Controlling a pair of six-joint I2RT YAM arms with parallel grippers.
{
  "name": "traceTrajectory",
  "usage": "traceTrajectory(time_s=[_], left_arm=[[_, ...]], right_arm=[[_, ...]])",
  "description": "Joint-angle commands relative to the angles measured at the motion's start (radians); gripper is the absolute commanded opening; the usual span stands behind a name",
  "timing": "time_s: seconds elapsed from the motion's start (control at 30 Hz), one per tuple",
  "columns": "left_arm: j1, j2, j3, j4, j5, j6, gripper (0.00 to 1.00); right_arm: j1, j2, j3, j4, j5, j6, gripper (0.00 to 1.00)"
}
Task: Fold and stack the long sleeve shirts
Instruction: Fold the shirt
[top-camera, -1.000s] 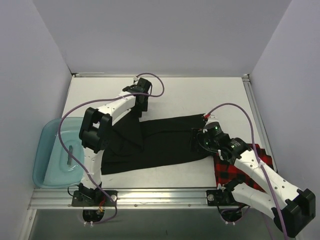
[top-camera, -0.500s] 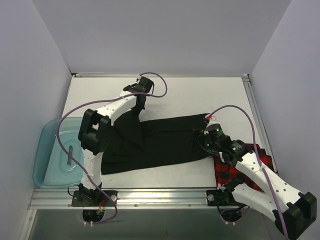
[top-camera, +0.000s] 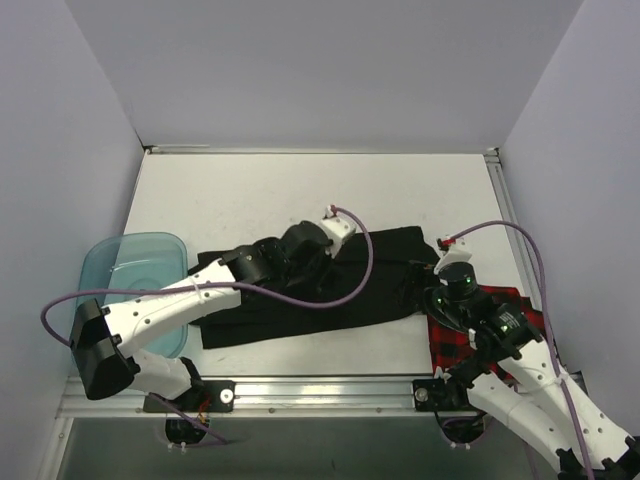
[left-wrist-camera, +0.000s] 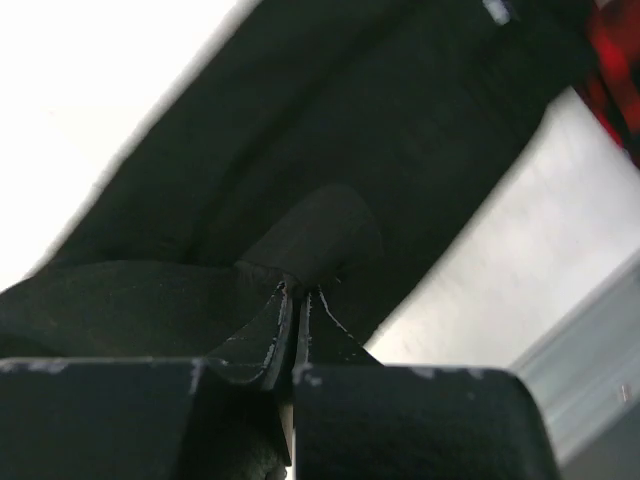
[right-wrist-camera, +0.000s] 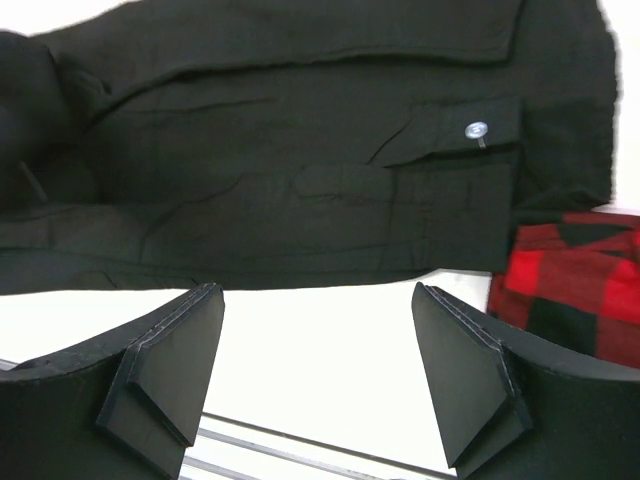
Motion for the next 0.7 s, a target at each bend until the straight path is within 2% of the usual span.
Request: traceTrajectory(time_s=[0.0,0.13,0.27,0.43,0.6,0.67], left_arm=[[-0.082,-0.047,-0.127,0.095,0.096,0.011,0.00],[-0.221,-0.083,-0.223,0.204,0.104,-0.024,0.00],[-0.320,-0.029,-0.201,0.274,0.113,-0.026,0.03],[-0.372,0.072,-0.106,0.284,0.104,-0.013,0.04],[-0.380,0.069,-0.097,0.310,0.107,-0.039,0.04],[-0.381,0.054,-0.115,0.315,0.161,-0.030,0.05]], right_arm=[[-0.007,-0.064,0.022,-0.057,0.071,0.006,0.77],[-0.009,-0.117,0.005,-0.097,0.085,0.000,0.77],[-0.007,-0.150,-0.018,-0.109,0.076,0.014,0.76],[-0.009,-0.180,-0.032,-0.132,0.096,0.020,0.75],[-0.007,-0.201,-0.027,-0.143,0.119,0.011,0.74],[-0.009,-0.206,-0.032,-0.143,0.123,0.010,0.74]])
